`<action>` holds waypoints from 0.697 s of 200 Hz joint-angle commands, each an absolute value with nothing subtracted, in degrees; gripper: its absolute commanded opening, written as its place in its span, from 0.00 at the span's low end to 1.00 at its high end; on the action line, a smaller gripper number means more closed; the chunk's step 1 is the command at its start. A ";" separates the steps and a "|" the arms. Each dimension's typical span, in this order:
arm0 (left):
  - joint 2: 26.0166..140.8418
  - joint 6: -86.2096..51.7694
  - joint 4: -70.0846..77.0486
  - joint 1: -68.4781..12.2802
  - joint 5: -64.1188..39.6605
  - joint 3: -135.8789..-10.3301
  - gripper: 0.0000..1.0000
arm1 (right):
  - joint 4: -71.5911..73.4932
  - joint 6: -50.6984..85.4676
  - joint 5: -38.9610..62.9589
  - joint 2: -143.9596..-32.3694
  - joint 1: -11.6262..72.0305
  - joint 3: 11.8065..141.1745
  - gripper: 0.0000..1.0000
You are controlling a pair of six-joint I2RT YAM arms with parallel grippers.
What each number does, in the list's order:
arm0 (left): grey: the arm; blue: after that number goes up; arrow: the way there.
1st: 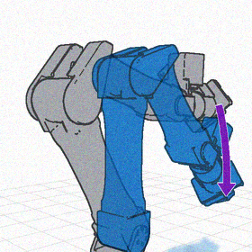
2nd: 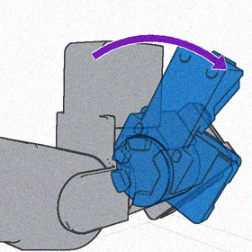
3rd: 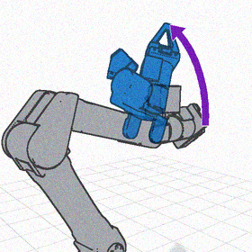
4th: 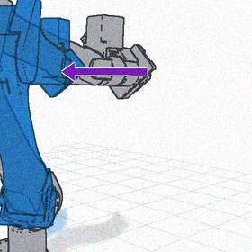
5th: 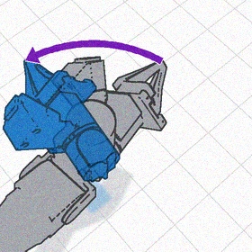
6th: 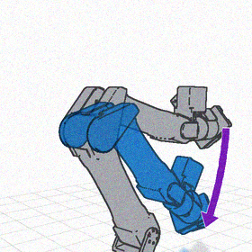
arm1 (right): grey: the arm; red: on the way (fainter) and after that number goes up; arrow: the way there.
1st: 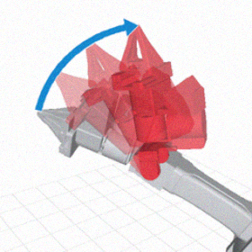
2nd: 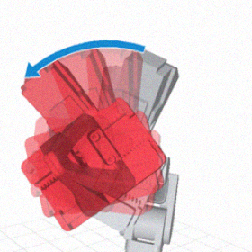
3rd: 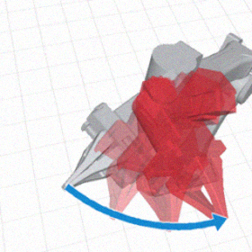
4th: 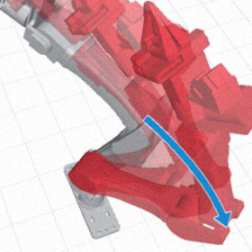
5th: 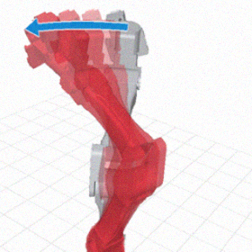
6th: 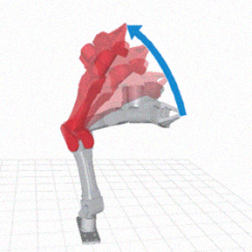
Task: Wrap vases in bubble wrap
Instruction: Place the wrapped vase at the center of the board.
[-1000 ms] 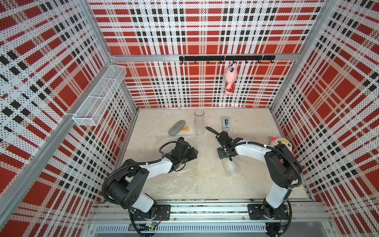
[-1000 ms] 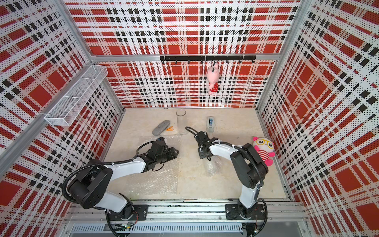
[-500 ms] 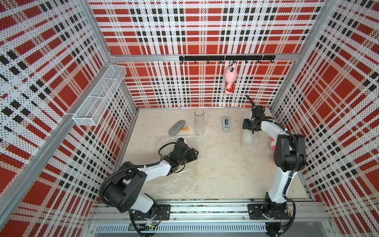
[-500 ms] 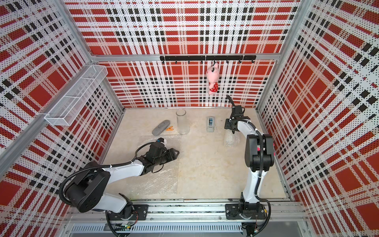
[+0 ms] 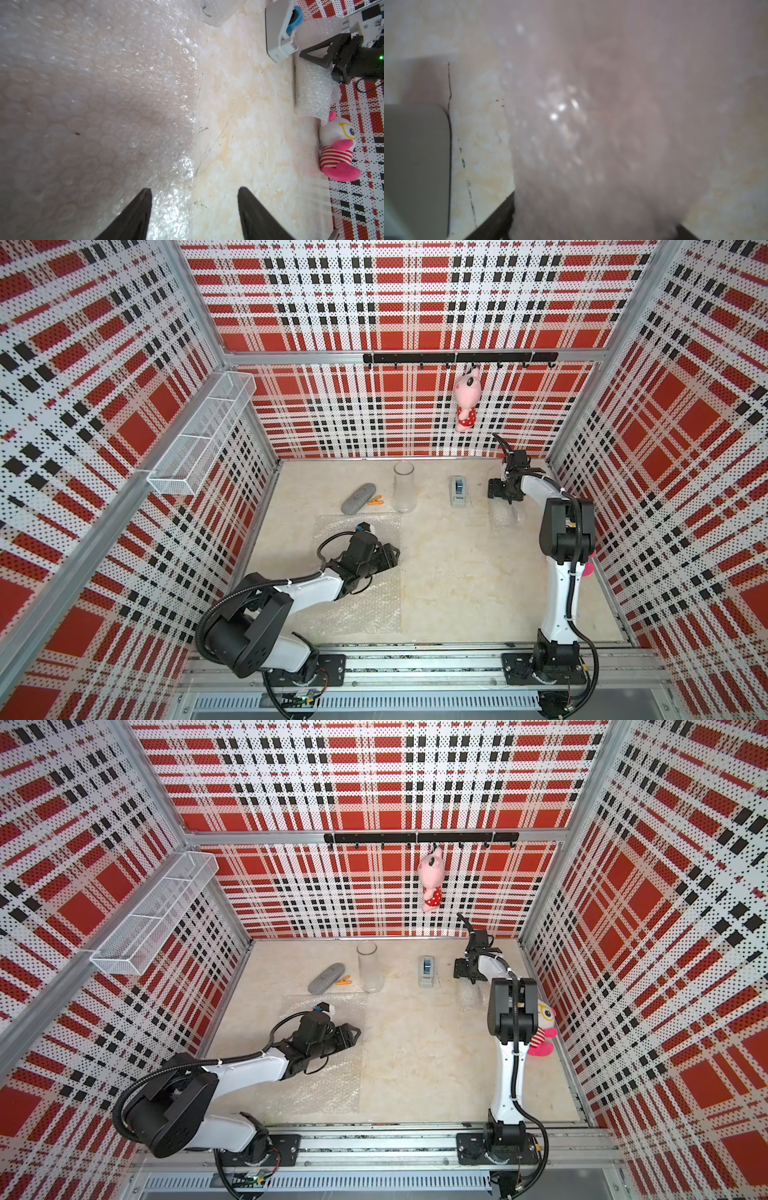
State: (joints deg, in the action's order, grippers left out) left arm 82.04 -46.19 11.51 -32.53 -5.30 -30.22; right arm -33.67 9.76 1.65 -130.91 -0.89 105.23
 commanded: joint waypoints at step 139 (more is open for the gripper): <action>73.20 -44.92 1.17 -26.78 1.17 -31.58 0.71 | -38.98 13.01 2.28 -114.40 -0.61 107.64 1.00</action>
